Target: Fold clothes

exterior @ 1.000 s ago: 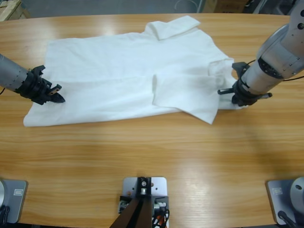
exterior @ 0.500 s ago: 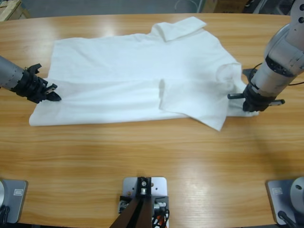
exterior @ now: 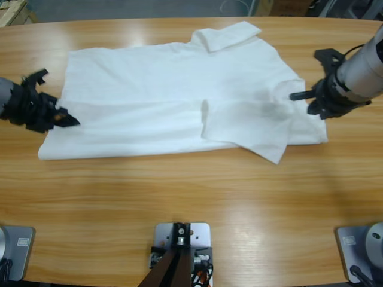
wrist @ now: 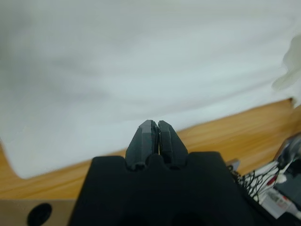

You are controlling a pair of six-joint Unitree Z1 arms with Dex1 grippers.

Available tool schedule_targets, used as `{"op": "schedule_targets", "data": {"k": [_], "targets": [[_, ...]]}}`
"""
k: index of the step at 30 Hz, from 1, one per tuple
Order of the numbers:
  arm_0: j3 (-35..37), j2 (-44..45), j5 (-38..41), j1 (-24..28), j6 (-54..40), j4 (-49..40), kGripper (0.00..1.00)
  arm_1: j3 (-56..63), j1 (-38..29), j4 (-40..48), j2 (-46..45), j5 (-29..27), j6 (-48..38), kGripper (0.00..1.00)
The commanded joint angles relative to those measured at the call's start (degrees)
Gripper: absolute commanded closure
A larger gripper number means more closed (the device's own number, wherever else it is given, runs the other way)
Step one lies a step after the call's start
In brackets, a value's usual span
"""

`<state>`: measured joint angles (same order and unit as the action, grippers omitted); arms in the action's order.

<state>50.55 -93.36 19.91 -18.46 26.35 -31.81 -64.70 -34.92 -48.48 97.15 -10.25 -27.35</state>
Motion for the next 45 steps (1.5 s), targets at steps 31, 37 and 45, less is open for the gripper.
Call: {"op": "schedule_targets", "data": {"k": [31, 37, 45], "targets": [[-4.72, -9.79, -0.47, 0.36, 0.81, 5.57, 1.000, -22.30, -10.08, 5.13, 27.27, 14.34, 2.84, 1.000], [-5.87, -8.01, -0.40, 0.36, 0.86, 5.55, 1.000, -23.67, -10.08, 3.83, 24.26, 12.74, 3.13, 1.000], [-5.90, 6.07, 0.01, 0.80, 2.64, 5.38, 1.000, -15.60, -10.08, 1.07, 1.06, 8.98, -1.45, 1.000]]}}
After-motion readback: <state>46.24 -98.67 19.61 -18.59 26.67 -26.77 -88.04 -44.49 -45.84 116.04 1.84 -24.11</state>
